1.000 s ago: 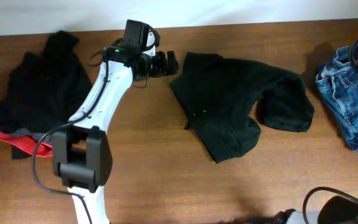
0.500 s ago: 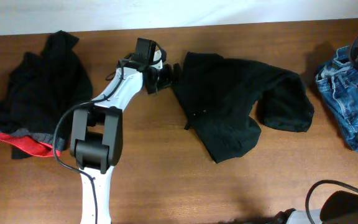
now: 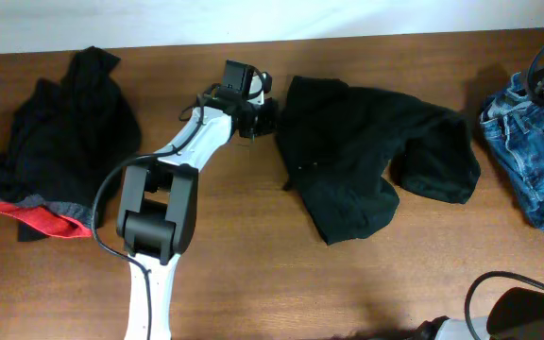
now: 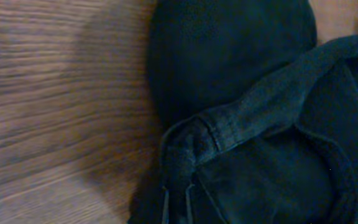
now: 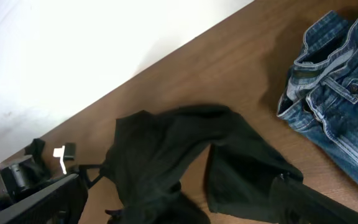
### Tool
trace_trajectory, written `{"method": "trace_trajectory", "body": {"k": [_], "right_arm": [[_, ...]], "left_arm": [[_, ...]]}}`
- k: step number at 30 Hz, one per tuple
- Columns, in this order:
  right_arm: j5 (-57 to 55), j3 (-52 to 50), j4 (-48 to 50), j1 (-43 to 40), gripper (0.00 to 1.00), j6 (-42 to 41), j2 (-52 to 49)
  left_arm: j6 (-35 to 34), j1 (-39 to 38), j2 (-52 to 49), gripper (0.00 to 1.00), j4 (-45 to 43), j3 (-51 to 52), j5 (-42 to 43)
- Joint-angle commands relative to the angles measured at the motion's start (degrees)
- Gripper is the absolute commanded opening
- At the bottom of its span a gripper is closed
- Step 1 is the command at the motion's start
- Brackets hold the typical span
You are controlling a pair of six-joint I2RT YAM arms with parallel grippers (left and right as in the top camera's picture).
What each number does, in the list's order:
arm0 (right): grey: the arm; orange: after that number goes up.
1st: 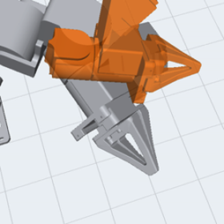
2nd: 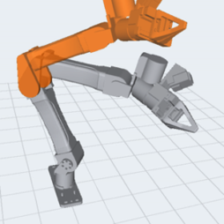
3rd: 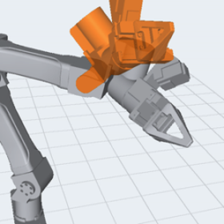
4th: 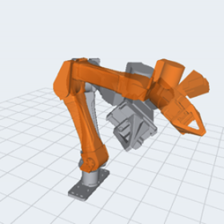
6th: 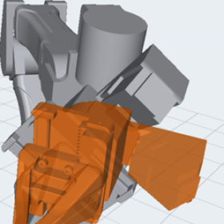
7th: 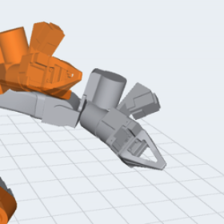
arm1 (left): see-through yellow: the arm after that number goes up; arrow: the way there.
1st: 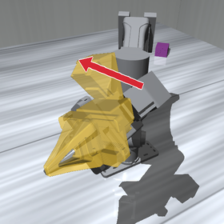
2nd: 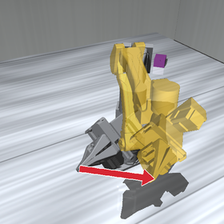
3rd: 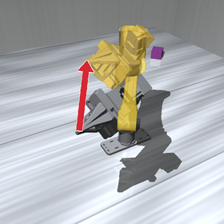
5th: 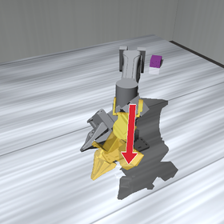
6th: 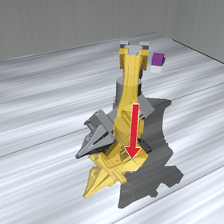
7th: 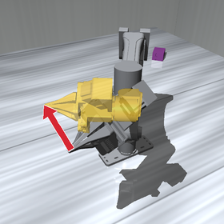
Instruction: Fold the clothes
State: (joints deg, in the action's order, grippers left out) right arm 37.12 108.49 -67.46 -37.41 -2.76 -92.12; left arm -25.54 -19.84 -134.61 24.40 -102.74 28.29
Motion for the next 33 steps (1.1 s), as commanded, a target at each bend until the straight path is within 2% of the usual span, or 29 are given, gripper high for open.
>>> {"method": "trace_trajectory", "body": {"k": [1, 5, 9, 14, 17, 23, 29, 33], "right_arm": [[-0.3, 0.4, 0.2, 0.3, 0.99, 0.6, -0.2], [-0.3, 0.4, 0.2, 0.3, 0.99, 0.6, -0.2], [-0.3, 0.4, 0.2, 0.3, 0.99, 0.6, -0.2], [-0.3, 0.4, 0.1, 0.5, 0.99, 0.6, -0.2], [-0.3, 0.4, 0.1, 1.4, 0.99, 0.7, -0.2], [-2.3, 0.4, 0.1, 3.5, 0.99, 1.0, -0.2], [-2.4, 0.4, 0.2, 3.8, 0.99, 1.0, -0.2], [-2.5, 0.4, -0.1, 4.0, 0.99, 1.1, -0.2]], "left_arm": [[5.6, 3.2, -0.6, 0.01, 4.1, -3.6, 0.6], [11.9, 8.4, 1.9, 0.01, 18.4, -14.4, -3.7], [18.8, 11.5, 4.3, 0.01, 33.9, -29.6, -14.2], [22.4, 11.9, 4.4, 0.01, 44.3, -43.0, -24.7], [22.4, 11.9, 4.5, 0.01, 46.6, -45.8, -29.3], [22.6, 11.8, 4.9, 0.01, 47.7, -46.4, -32.7], [23.9, 10.6, 8.8, 0.01, 49.4, -52.5, -33.0], [23.9, 10.2, 11.5, 0.01, 50.1, -53.9, -36.7]]}}
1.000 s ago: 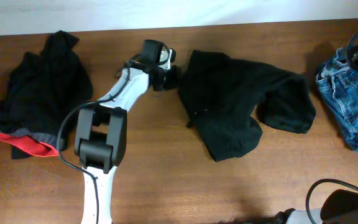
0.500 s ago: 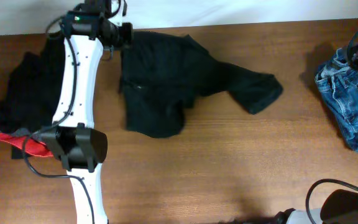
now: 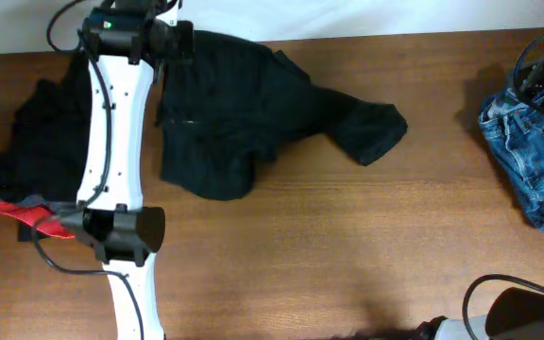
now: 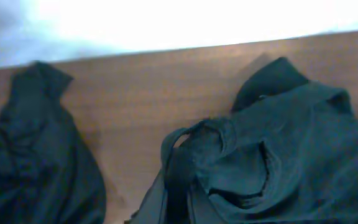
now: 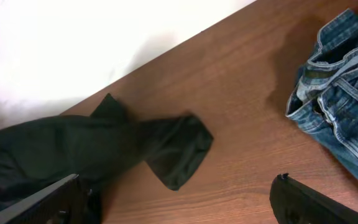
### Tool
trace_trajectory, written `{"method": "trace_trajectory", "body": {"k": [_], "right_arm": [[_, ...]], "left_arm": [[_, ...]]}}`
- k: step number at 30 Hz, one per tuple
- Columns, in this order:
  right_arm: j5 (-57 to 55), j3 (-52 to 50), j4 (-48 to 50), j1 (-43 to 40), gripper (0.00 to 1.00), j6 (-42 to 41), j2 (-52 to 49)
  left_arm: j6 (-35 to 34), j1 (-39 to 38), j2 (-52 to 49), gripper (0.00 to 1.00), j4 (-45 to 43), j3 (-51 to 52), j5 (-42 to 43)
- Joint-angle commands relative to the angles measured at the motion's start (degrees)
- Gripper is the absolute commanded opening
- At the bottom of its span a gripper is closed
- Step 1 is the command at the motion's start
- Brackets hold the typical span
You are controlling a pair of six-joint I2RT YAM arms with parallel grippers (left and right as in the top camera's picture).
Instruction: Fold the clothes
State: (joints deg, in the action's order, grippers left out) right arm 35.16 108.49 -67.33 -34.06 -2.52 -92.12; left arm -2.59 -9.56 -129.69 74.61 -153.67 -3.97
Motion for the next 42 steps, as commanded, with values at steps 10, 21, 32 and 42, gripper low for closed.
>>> {"method": "trace_trajectory", "body": {"k": [10, 21, 32, 42], "right_arm": [[-3.1, 0.0, 0.7, 16.2, 0.99, 14.3, -9.1], [-3.1, 0.1, 13.8, 24.7, 0.99, 6.2, -29.7], [-13.6, -0.9, 15.6, 25.0, 0.91, -20.6, -32.1], [-12.9, -3.6, 21.5, 30.4, 0.79, -29.5, -36.0]], "left_arm": [[2.7, -2.5, 7.3, 0.01, 1.1, -3.0, -4.4], [4.2, -5.8, 7.8, 0.01, 3.3, -3.0, -4.5], [4.2, -5.8, 7.8, 0.01, 4.5, -3.0, -4.5], [4.2, -5.8, 7.8, 0.01, 5.1, -3.0, -4.5]]}}
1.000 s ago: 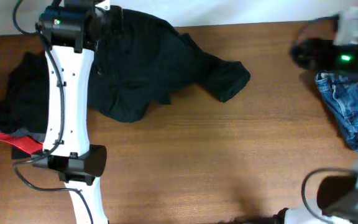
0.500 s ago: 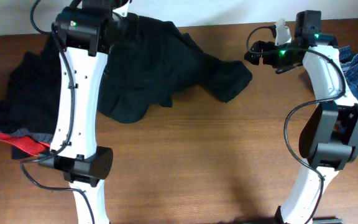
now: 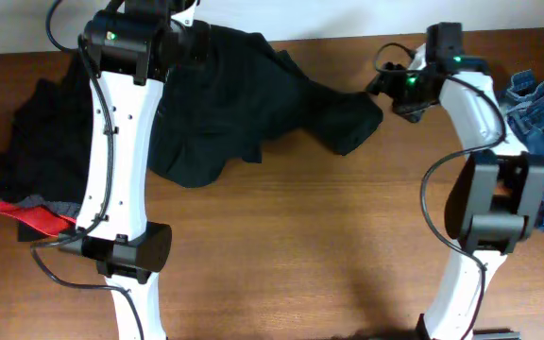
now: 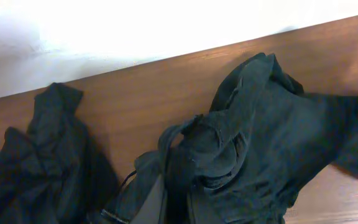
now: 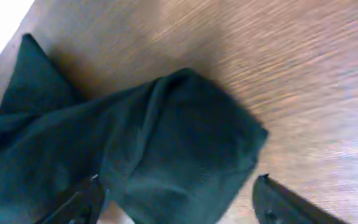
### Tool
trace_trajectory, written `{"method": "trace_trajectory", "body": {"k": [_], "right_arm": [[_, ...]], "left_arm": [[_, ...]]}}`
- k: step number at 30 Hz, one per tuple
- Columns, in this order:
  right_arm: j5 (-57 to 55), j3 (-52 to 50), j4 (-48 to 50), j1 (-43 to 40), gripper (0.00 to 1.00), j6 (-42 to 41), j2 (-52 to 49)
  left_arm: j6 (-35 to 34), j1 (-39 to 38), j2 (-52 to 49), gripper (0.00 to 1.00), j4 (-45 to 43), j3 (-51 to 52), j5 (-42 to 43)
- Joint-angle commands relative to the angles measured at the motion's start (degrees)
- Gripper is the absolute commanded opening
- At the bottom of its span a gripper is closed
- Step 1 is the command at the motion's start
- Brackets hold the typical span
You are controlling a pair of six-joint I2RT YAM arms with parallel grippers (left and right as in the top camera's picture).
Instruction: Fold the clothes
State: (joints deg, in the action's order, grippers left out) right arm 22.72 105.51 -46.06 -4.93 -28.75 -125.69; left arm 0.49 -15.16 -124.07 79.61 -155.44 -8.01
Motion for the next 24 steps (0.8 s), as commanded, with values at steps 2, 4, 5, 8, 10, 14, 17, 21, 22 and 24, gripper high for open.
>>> {"method": "trace_trajectory", "body": {"k": [2, 4, 5, 8, 10, 14, 17, 21, 22, 24], "right_arm": [[-0.5, -0.6, 0.0, 2.0, 0.75, -3.3, -3.7], [-1.2, -0.6, -1.3, 1.9, 0.75, -3.7, -4.1], [-1.8, -0.6, -1.6, 1.9, 0.75, -3.8, -4.1], [-3.4, -0.7, -2.6, 2.0, 0.74, -4.4, -4.3], [-4.8, -1.0, -2.3, 2.4, 0.68, -4.6, -4.7], [-5.4, -1.7, 1.8, 3.2, 0.37, -4.5, -6.0], [-5.4, -2.7, 7.1, 3.4, 0.09, -1.4, -6.1], [-5.1, -2.6, 11.0, 3.3, 0.04, 3.0, -6.1], [-3.7, -2.3, 12.7, 3.2, 0.04, 6.7, -6.0], [-0.1, -0.9, 14.4, 2.6, 0.04, 13.7, -5.8]], "left_arm": [[1.1, -0.2, 2.2, 0.01, 0.2, -1.2, -0.4], [1.1, -0.2, 2.2, 0.01, 0.2, -1.2, -0.5], [1.1, -0.2, 2.2, 0.01, 0.2, -1.3, -0.5], [1.1, -0.2, 2.2, 0.01, 0.2, -1.2, -0.4], [1.1, -0.2, 2.2, 0.01, 0.2, -1.2, -0.4], [1.1, -0.2, 2.2, 0.01, 0.2, -1.2, -0.4], [1.1, -0.2, 2.2, 0.01, 0.2, -1.2, -0.4], [1.1, -0.2, 2.2, 0.01, 0.2, -1.2, -0.4], [1.1, -0.1, 2.2, 0.01, 0.1, -1.2, -0.5], [1.1, 0.0, 2.2, 0.01, 0.1, -1.3, -0.5]]}}
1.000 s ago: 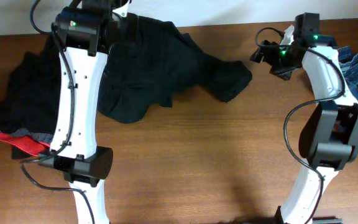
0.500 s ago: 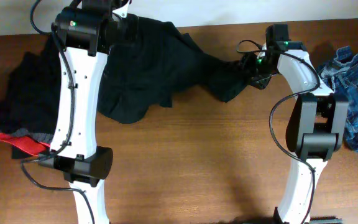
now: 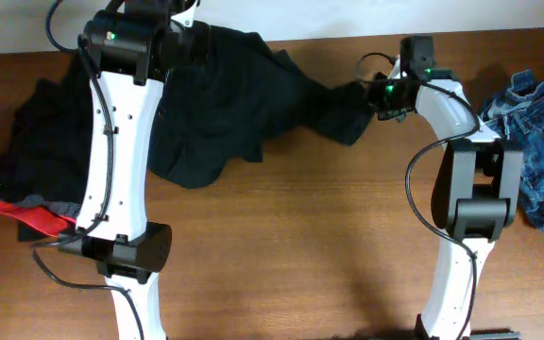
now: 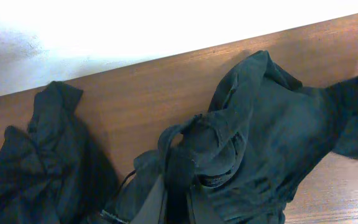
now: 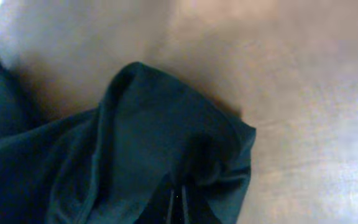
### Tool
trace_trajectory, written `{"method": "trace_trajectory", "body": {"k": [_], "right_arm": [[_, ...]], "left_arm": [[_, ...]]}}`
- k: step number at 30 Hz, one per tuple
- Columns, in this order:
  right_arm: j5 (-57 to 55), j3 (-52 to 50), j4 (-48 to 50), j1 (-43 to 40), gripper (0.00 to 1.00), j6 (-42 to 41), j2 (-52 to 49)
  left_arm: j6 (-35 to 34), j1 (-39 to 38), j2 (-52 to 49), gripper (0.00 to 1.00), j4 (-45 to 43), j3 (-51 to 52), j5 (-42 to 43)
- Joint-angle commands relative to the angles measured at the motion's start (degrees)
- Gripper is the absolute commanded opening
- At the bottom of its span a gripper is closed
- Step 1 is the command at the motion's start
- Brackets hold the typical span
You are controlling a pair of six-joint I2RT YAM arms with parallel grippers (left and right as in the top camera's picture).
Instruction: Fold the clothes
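A black garment (image 3: pixel 244 104) hangs stretched across the back of the table. My left gripper (image 3: pixel 185 42) is shut on its waistband (image 4: pixel 197 134) at the upper left, holding that end up. At the garment's right end my right gripper (image 3: pixel 378 94) is shut on the leg end (image 5: pixel 185 149); the cloth bunches over the fingertips in the right wrist view. Between the two grippers the cloth sags toward the table.
A dark heap with a red band (image 3: pixel 36 142) lies at the left edge. Blue jeans (image 3: pixel 536 142) are crumpled at the right edge. The white wall runs along the far table edge (image 4: pixel 166 56).
My right gripper, open beside the garment's right leg end, has moved slightly left and shut on that end. The left gripper still holds the waistband in the same place.
My left gripper first held the black garment's edge low at mid-table, the right arm off at the right. It then held the garment up at the far left corner. The right arm had reached the trailing leg end, open, and now grips it.
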State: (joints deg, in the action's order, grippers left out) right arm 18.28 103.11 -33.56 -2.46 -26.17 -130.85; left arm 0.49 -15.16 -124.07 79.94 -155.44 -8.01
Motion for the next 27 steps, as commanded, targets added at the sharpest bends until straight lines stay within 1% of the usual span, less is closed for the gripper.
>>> {"method": "trace_trajectory", "body": {"k": [1, 3, 9, 10, 13, 15, 17, 20, 23, 24, 25, 27], "right_arm": [[5.7, 2.6, 1.9, -0.2, 0.04, 13.8, -0.3], [9.5, 5.6, 1.7, -1.7, 0.04, 22.9, 1.2], [13.3, 10.6, 1.7, -6.1, 0.04, 40.3, 7.4], [16.0, 11.0, 1.7, -6.9, 0.04, 46.2, 8.7], [18.6, 11.0, 1.4, -8.5, 0.04, 55.0, 11.0], [20.8, 11.0, 1.4, -9.4, 0.04, 59.6, 12.6], [23.5, 11.0, 1.4, -9.7, 0.04, 64.3, 13.9], [23.8, 11.0, 1.3, -9.7, 0.04, 69.7, 15.9], [23.7, 11.0, 1.2, -9.7, 0.04, 73.4, 17.3], [23.7, 11.0, 1.3, -9.7, 0.04, 74.0, 17.9], [23.8, 11.0, 1.3, -9.7, 0.04, 74.1, 18.0], [23.8, 11.0, 1.2, -9.9, 0.04, 75.5, 18.9]], "left_arm": [[1.1, 0.1, 2.2, 0.01, -0.2, -1.3, -0.7], [1.1, 0.7, 2.2, 0.01, -0.4, -1.3, -0.9], [1.1, 1.5, 2.3, 0.01, -0.8, -1.3, -0.8], [1.1, 1.5, 2.3, 0.01, -1.1, -1.3, -0.8], [1.4, 1.5, 2.3, 0.01, -2.0, -1.3, -0.3], [4.6, 1.6, 2.5, 0.01, -2.8, -1.3, 3.7], [5.6, 1.7, 2.7, 0.01, -2.8, -1.3, 6.5], [5.9, 2.5, 3.3, 0.01, -2.5, -1.3, 10.3], [7.3, 4.4, 4.3, 0.01, -1.6, -1.3, 18.1], [7.4, 5.8, 5.1, 0.01, -0.9, -1.3, 22.7], [7.4, 6.5, 5.4, 0.01, -0.6, -1.3, 24.7], [7.4, 9.6, 6.6, 0.01, 0.9, -1.3, 32.2]]}}
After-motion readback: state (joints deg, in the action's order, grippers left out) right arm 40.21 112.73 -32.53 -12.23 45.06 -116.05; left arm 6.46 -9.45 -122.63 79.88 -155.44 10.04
